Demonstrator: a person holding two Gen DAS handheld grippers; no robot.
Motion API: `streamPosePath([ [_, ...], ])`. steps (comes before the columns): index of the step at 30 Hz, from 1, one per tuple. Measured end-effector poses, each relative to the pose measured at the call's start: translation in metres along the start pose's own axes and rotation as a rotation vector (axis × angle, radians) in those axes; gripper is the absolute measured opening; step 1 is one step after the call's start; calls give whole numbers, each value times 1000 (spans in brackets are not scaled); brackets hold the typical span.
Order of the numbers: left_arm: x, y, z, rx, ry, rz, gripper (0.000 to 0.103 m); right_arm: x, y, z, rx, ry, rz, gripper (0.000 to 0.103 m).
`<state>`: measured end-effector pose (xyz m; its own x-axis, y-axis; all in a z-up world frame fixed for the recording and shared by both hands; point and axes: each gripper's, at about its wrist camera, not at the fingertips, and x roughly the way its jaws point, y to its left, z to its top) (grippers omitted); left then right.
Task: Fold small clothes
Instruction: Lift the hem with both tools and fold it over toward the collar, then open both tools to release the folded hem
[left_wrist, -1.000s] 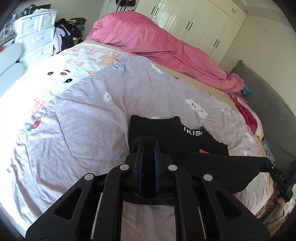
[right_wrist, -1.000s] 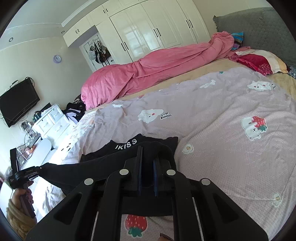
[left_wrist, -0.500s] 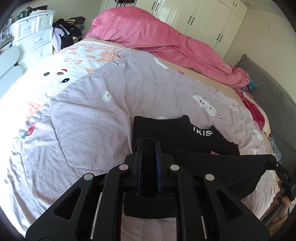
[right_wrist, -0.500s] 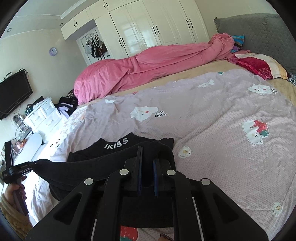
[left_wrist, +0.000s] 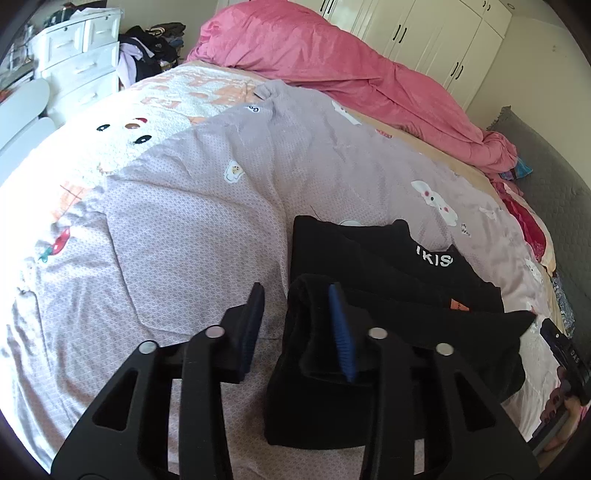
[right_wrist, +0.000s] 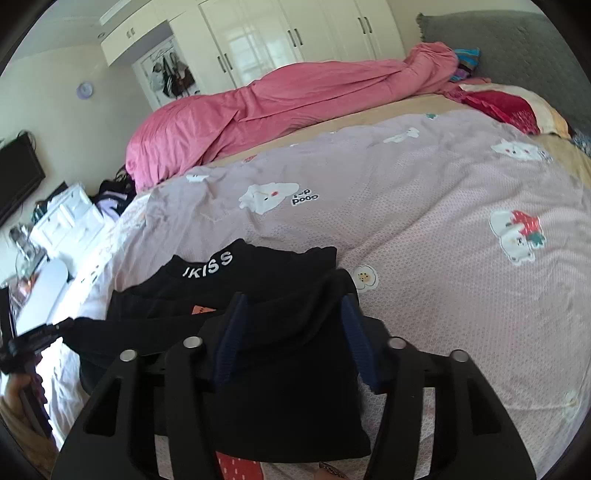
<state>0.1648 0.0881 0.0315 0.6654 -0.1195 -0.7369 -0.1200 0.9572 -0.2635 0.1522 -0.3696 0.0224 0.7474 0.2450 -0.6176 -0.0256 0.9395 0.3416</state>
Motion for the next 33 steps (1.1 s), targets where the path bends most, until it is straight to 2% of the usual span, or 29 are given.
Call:
streamPosePath([
  [3, -13, 1, -3, 1, -31, -1, 36, -4, -2, -4, 6, -7, -11, 53],
  [10, -39, -9, -12, 61, -74, 10, 54, -24, 4, -16, -34, -38, -35, 56],
  [12, -44, -14, -17, 79, -73, 5, 54, -28, 10, -20, -59, -39, -32, 56],
  [17, -46, -27, -33, 129, -46, -16, 53, -34, 22, -26, -103, -34, -16, 56],
  [22, -37, -37, -49, 154, -3, -30, 37, -37, 35, -31, -158, -29, -13, 54],
  [33, -22, -57, -70, 203, 52, -36, 33, -33, 51, -45, -219, 12, 21, 48],
])
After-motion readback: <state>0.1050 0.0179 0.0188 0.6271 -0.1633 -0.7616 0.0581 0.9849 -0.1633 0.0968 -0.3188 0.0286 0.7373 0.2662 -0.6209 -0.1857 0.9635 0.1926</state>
